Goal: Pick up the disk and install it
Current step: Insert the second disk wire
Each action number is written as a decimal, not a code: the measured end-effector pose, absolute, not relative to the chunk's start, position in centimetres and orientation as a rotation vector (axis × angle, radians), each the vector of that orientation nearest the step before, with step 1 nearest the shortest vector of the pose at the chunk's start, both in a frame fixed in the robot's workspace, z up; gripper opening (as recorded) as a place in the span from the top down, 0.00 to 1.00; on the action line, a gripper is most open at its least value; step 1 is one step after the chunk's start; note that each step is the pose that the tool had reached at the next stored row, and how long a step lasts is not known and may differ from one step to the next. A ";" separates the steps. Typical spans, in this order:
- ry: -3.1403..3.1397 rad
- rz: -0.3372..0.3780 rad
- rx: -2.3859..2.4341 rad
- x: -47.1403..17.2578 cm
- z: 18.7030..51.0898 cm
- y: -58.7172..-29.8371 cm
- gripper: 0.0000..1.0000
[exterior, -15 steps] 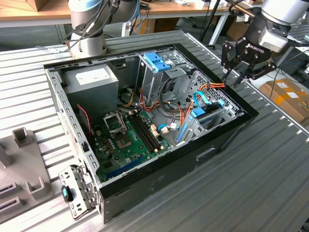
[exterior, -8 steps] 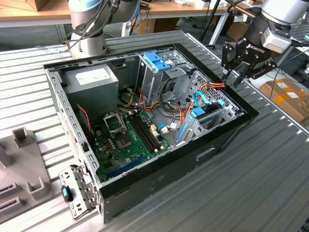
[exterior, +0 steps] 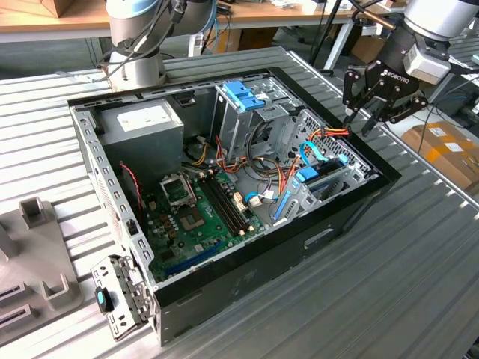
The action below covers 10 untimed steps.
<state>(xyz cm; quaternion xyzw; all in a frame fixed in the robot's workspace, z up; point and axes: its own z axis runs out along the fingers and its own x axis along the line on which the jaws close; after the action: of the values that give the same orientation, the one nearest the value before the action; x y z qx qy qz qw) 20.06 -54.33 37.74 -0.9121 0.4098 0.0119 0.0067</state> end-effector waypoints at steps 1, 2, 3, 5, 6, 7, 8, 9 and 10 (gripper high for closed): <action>1.282 0.037 -2.853 20.1 37.7 -54.3 0.57; 1.282 0.037 -2.853 20.1 37.7 -54.3 0.57; 1.282 0.037 -2.853 20.1 37.7 -54.3 0.57; 1.282 0.037 -2.853 20.1 37.7 -54.3 0.57; 1.282 0.037 -2.853 20.1 37.7 -54.3 0.57; 1.282 0.037 -2.853 20.1 37.7 -54.3 0.57; 1.282 0.037 -2.853 20.1 37.7 -54.3 0.57; 1.282 0.037 -2.853 20.1 37.7 -54.3 0.57; 1.282 0.037 -2.853 20.1 37.7 -54.3 0.57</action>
<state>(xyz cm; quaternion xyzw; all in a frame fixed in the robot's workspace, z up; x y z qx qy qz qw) 20.06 -54.33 37.72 -0.9121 0.4098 0.0119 0.0067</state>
